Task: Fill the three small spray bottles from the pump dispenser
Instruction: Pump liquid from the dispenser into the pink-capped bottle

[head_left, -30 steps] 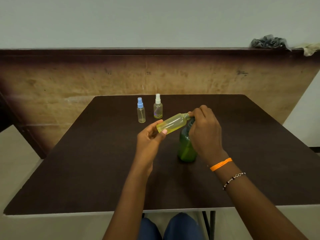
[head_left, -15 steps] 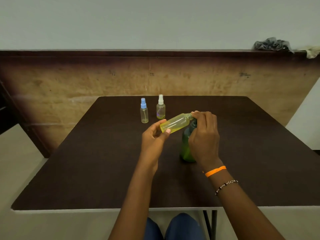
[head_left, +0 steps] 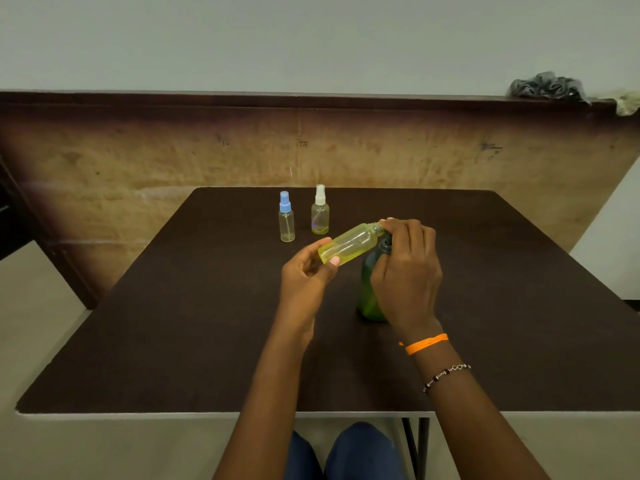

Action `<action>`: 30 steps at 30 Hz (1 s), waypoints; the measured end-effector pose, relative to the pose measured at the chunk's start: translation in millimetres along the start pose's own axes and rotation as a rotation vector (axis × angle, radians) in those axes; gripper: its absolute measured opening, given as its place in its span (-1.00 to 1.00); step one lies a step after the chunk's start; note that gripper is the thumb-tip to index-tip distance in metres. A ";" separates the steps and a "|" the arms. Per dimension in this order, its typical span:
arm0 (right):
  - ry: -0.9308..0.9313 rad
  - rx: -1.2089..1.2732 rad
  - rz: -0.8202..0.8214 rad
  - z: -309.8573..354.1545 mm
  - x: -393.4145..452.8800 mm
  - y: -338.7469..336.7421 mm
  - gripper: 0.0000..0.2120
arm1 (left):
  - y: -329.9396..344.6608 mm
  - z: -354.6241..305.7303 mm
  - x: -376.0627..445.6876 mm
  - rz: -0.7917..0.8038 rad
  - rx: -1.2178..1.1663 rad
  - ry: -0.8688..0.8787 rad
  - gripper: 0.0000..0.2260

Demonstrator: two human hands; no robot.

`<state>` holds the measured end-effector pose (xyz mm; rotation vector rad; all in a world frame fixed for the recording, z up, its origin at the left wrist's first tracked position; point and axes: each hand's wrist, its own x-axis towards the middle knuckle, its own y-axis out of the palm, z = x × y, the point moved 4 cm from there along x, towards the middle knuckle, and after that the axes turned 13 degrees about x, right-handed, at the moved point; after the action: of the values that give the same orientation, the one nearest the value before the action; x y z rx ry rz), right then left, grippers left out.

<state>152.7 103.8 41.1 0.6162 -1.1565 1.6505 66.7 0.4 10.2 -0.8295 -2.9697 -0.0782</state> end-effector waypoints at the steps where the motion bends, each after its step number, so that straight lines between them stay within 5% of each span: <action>1: 0.000 -0.013 0.009 0.5 1.8 -1.7 -0.63 | 0.4 0.0 -0.2 0.001 -0.008 -0.001 -0.70; 30: 0.014 0.048 -0.056 -4.6 -11.4 3.7 -0.56 | -0.4 -3.9 0.8 0.010 0.019 0.009 -0.67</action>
<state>154.2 102.8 28.4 0.6610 -1.0832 1.6367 65.9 0.3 14.2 -0.8392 -2.9533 -0.0528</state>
